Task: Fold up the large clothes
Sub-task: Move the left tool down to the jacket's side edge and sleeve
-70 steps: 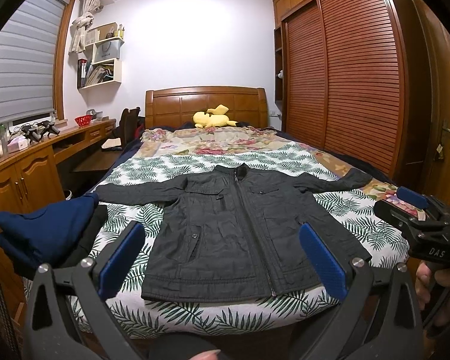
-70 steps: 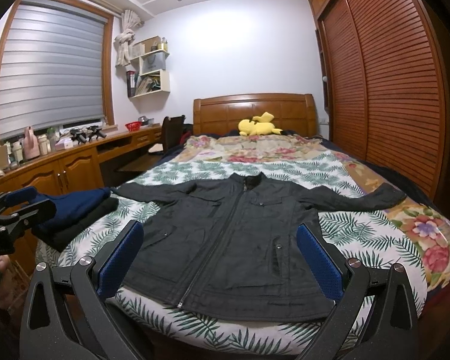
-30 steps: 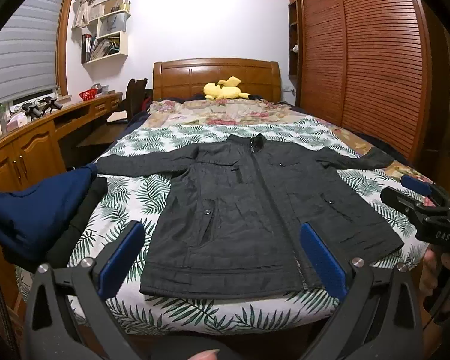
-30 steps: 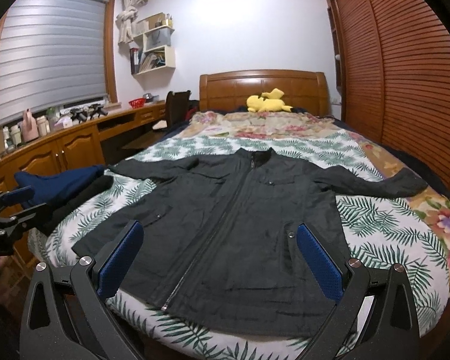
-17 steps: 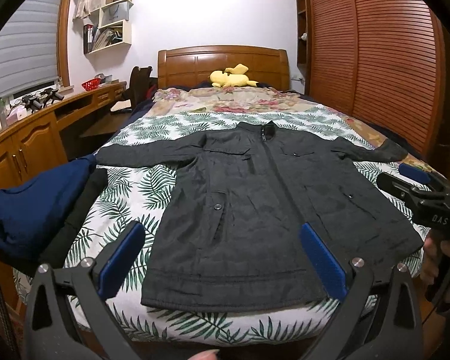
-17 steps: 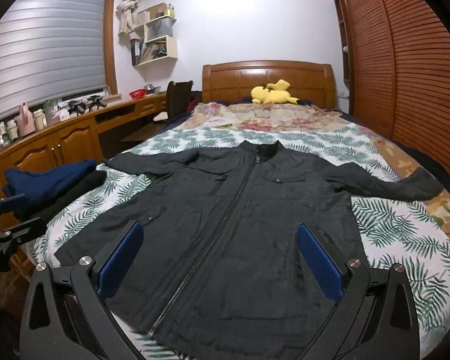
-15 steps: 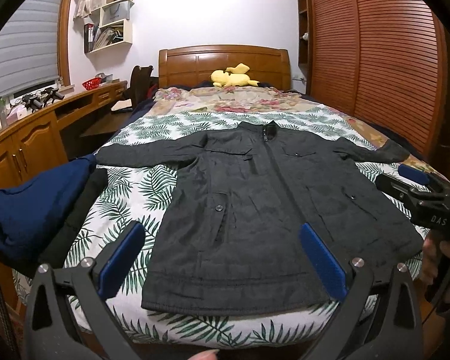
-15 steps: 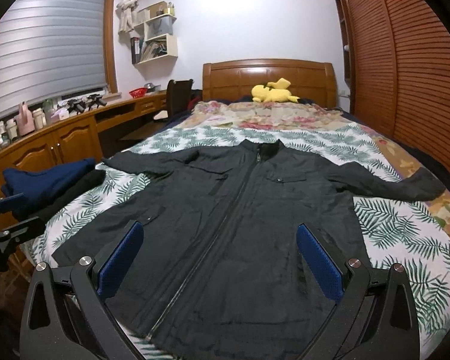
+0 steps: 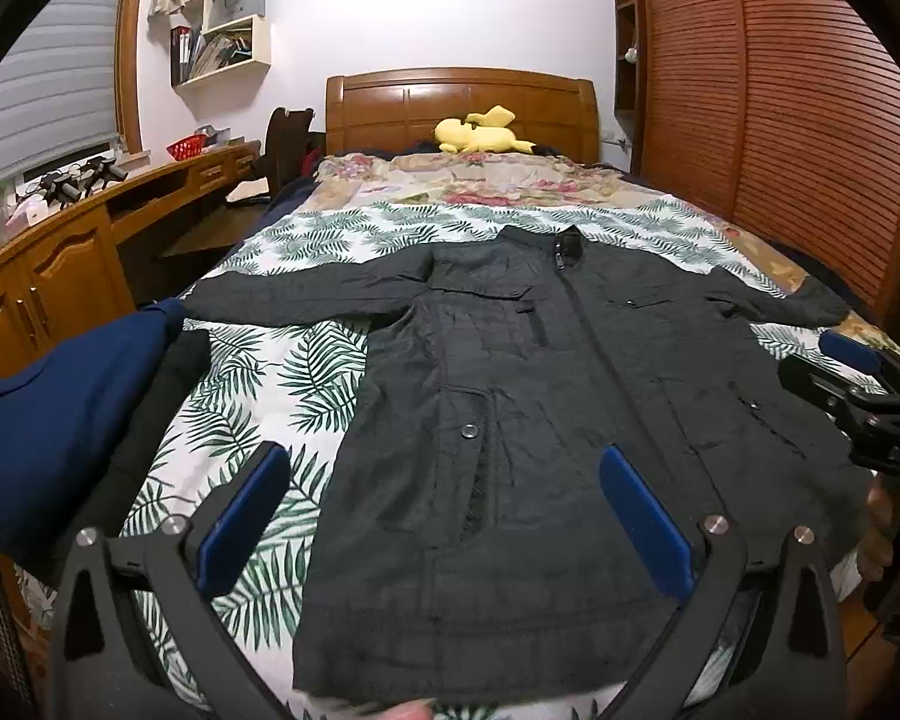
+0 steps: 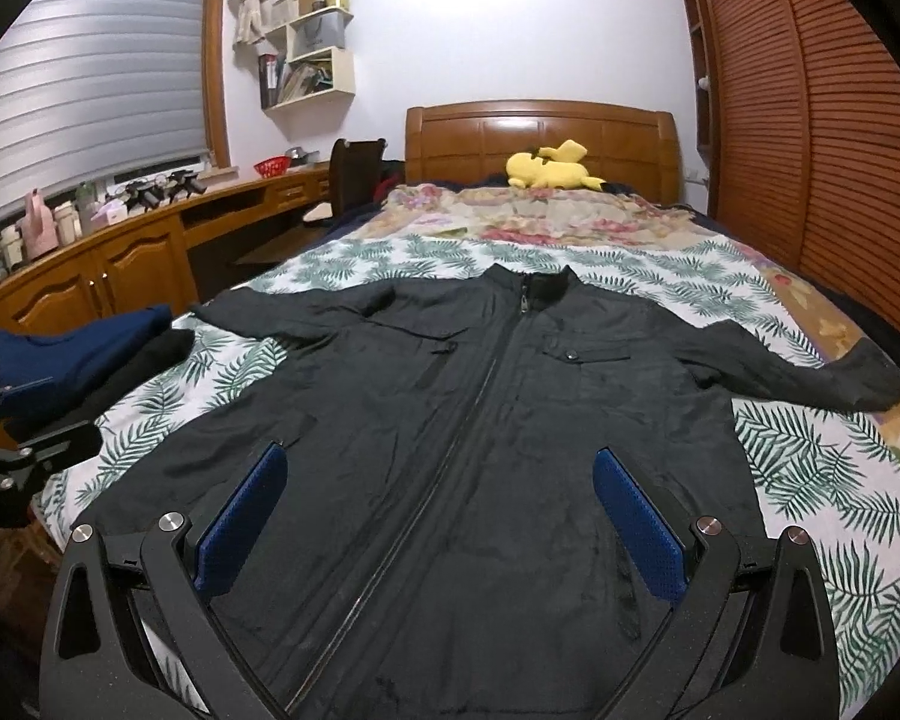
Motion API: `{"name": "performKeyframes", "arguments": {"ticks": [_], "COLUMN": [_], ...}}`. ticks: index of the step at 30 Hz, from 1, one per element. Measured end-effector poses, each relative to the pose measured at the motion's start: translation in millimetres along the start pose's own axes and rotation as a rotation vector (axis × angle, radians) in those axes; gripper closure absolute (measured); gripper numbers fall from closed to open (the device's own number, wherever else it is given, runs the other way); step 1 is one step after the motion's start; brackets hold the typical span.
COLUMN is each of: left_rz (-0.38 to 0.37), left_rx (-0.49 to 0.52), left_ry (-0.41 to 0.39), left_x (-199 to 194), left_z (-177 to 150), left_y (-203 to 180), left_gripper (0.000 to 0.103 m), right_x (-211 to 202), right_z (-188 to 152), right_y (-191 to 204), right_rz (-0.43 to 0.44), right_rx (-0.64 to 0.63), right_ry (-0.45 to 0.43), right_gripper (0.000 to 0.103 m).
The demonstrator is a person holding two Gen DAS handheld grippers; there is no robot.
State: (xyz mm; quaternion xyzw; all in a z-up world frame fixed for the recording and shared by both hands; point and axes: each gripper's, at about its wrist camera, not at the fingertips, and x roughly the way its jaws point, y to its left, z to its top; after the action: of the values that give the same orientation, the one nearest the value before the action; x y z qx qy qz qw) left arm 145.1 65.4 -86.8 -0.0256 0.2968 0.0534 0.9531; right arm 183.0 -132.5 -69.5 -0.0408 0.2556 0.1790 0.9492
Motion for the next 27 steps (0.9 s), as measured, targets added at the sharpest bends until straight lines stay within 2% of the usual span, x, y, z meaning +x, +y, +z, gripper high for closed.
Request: {"name": "performKeyframes", "arguments": {"ticks": [8, 16, 19, 23, 27], "left_rz": [-0.009, -0.025, -0.021, -0.018, -0.018], "left_rx": [-0.002, 0.013, 0.021, 0.013, -0.015], "left_ry": [0.033, 0.065, 0.081, 0.108, 0.105], "left_x": [46, 107, 132, 166, 199], "left_z": [14, 41, 52, 67, 84], "left_y": [15, 49, 65, 89, 117], "left_gripper": [0.000, 0.000, 0.000, 0.000, 0.000], "right_x": [39, 104, 121, 131, 131], "right_z": [0, -7, -14, -22, -27], "right_y": [-9, -24, -28, -30, -28], "right_rz": [-0.003, 0.003, 0.032, 0.033, 0.027], "right_rx": [-0.010, -0.009, 0.018, 0.028, 0.023], "right_ry": [0.035, 0.106, 0.148, 0.183, 0.182], "right_gripper": [0.000, 0.000, 0.000, 0.000, 0.000]}}
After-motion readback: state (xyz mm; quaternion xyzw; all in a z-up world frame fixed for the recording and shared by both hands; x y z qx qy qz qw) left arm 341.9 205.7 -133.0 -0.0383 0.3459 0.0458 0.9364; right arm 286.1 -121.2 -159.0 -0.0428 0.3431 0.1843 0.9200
